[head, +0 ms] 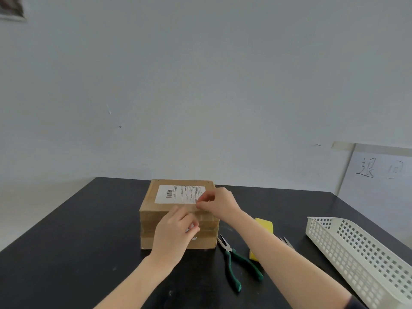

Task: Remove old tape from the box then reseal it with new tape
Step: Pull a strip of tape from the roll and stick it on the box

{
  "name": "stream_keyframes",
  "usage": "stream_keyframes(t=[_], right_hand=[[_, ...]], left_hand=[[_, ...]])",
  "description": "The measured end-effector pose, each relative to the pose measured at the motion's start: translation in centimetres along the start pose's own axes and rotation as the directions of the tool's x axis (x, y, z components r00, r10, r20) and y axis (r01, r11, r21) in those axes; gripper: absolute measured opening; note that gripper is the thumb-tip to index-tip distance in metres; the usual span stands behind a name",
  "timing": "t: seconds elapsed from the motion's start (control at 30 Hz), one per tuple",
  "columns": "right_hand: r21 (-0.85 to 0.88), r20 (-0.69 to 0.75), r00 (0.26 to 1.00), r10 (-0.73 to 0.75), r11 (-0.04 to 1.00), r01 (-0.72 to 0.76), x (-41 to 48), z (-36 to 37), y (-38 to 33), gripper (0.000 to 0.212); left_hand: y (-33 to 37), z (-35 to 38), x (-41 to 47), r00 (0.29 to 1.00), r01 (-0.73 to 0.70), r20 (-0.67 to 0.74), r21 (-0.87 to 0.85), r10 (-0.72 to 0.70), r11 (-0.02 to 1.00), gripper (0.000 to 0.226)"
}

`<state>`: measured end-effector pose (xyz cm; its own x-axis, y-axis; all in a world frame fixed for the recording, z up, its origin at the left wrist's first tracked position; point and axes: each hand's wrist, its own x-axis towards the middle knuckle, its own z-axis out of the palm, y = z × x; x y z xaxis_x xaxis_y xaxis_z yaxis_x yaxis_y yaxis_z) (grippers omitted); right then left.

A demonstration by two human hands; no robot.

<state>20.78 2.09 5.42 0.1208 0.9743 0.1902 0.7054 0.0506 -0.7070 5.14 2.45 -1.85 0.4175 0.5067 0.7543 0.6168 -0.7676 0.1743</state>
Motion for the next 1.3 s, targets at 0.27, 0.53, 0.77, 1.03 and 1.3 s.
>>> stream_keyframes(t=[0.27, 0.53, 0.77, 1.03, 1.3], right_hand=[[-0.076, -0.055, 0.998, -0.017, 0.997, 0.013, 0.6, 0.7, 0.4, 0.011], [-0.167, -0.093, 0.995, -0.034, 0.986, 0.018, 0.8, 1.4, 0.8, 0.012], [-0.212, -0.124, 0.989, -0.078, 0.976, 0.050, 0.7, 1.6, 1.1, 0.013], [-0.165, -0.099, 0.993, -0.064, 0.985, 0.047, 0.7, 1.3, 1.3, 0.008], [-0.038, 0.008, 0.998, -0.069, 0.997, 0.070, 0.4, 0.4, 1.7, 0.007]], left_hand=[[-0.7, 1.4, 0.1, 0.992, -0.114, -0.036, 0.127, 0.119, 0.985, 0.032], [-1.5, 2.7, -0.1, 0.987, -0.130, -0.074, 0.150, 0.143, 0.980, 0.021], [-2.3, 3.4, -0.3, 0.987, -0.137, -0.056, 0.184, 0.150, 0.973, 0.020], [-3.5, 3.3, -1.5, 0.971, -0.196, -0.084, 0.240, 0.222, 0.951, 0.016], [-3.4, 1.0, -0.6, 0.970, 0.100, -0.231, 0.110, -0.073, 0.989, 0.031]])
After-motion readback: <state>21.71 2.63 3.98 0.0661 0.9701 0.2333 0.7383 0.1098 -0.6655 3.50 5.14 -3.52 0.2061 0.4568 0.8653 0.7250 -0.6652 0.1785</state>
